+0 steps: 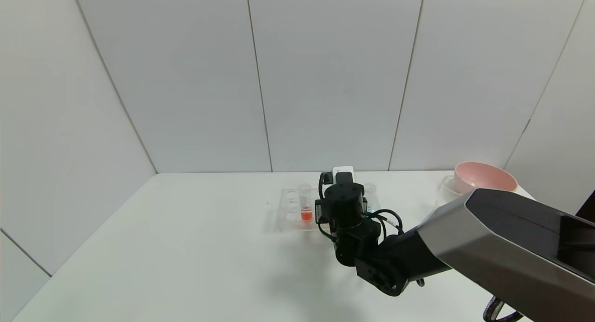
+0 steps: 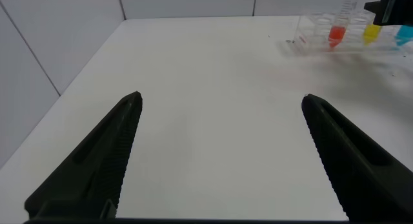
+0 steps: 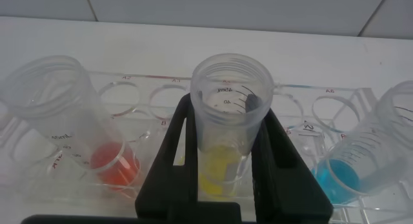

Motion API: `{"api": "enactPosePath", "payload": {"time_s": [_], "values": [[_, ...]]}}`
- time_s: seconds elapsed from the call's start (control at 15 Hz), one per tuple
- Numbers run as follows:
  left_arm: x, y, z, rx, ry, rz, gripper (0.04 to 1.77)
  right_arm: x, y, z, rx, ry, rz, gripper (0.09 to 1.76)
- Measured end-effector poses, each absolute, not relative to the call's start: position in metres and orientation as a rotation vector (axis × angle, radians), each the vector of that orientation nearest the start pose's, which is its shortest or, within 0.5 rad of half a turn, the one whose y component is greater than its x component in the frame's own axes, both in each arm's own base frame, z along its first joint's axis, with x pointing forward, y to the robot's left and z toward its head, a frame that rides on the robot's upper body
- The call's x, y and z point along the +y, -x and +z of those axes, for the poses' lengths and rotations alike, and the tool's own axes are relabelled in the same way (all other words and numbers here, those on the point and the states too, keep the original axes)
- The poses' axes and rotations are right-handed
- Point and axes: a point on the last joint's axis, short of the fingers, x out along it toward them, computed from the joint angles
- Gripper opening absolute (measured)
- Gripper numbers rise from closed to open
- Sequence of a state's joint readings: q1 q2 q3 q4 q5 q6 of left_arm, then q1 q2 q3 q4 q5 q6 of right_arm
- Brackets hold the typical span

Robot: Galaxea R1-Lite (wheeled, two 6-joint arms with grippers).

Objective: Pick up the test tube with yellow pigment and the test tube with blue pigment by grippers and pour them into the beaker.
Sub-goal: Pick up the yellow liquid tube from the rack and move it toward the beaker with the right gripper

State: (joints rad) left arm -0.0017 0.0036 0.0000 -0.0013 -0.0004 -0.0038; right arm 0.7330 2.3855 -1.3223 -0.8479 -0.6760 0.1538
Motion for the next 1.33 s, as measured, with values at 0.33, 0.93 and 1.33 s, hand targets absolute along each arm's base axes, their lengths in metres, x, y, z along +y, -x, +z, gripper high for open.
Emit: {"api": "enactPosePath", "payload": {"time_s": [0.33, 0.93, 1.33], "values": [[0.0, 0.023, 0.076, 0.002, 0.004, -0.002, 1.76, 0.297, -0.351, 0.1, 0.12, 0.006, 0.06, 0.53], [0.0, 0.023, 0.076, 0.002, 0.004, -0.002, 1.76, 0.288, -0.341, 0.146, 0.052, 0.003, 0.113, 0.53], [0.0, 0.023, 0.076, 0.002, 0.004, -0.002, 1.76, 0.276, -0.331, 0.155, 0.115, 0.034, 0.238, 0.53]]}}
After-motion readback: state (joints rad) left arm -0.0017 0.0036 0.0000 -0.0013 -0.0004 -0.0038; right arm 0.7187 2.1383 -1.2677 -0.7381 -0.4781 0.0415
